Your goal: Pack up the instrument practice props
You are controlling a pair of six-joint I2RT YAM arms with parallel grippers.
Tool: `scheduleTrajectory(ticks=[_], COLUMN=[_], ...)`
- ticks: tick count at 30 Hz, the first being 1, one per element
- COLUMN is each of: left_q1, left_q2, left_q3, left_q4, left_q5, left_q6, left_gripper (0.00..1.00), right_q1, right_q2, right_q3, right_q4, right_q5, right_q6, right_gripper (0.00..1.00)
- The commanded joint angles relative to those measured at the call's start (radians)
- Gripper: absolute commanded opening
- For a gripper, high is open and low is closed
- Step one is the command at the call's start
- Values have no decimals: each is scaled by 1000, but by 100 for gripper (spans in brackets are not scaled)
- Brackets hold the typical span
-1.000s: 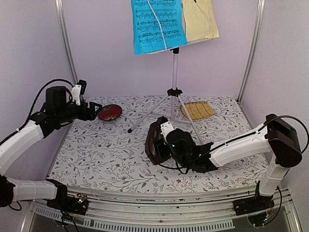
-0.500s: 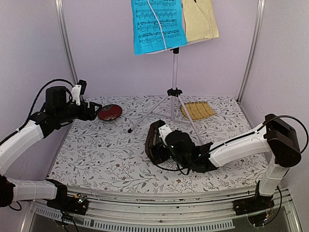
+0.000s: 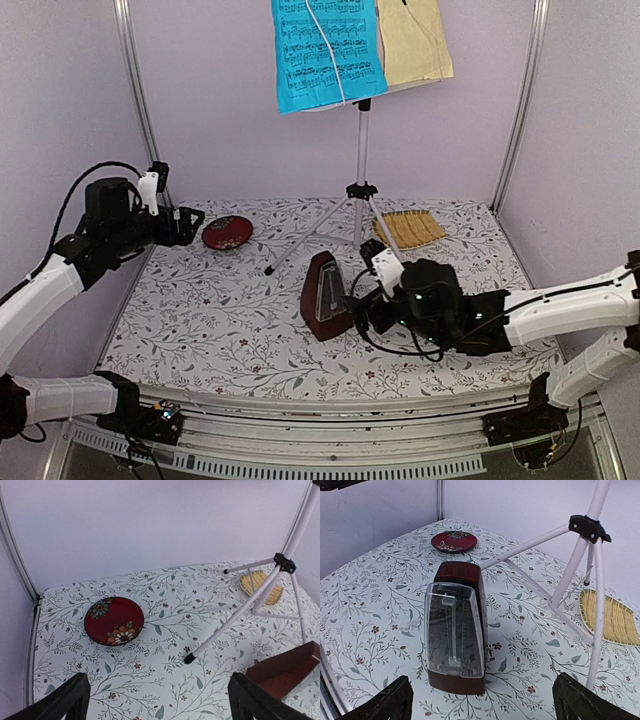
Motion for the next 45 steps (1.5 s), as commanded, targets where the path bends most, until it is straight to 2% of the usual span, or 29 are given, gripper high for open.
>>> scheduleTrajectory(ticks=[1, 3, 6, 9, 13, 17, 22, 31, 39, 41, 45], left_q1=[-3, -48, -207, -342, -448, -541, -574, -594, -608, -607, -607], left_q2=[-91, -128, -84, 42, 227, 403, 496, 595, 629, 634, 634], left_q3=[-10, -60, -111, -94, -90, -3, 45, 90, 91, 90, 82], left_q4=[41, 130, 260, 338, 505, 515, 557, 546, 588, 591, 600], left_q5=[-32, -8, -20, 28, 231, 322, 333, 169, 131, 115, 93], left_q6=[-96, -180, -240, -202, -134, -43, 10, 79, 102, 102, 95], left_gripper=[98, 98, 98, 98, 98, 98, 98, 98, 98, 96, 85], right_q1=[-22, -87, -257, -441, -651, -785, -818, -819, -820, -819, -820], right_q2=[-203, -273, -326, -333, -304, -254, -285, -309, -308, -309, -317], right_q3=[-100, -124, -144, -143, -163, -157, -175, -211, -219, -224, -233], right_q4=[-132, -164, -169, -140, -48, -43, -42, -5, 8, 6, 7], right_q5=[-55, -112, -223, -331, -552, -681, -702, -733, -742, -743, -741], right_q6=[-2, 37, 106, 219, 344, 410, 421, 449, 457, 458, 463], right_gripper=[99, 99, 99, 99, 99, 99, 99, 99, 99, 99, 99])
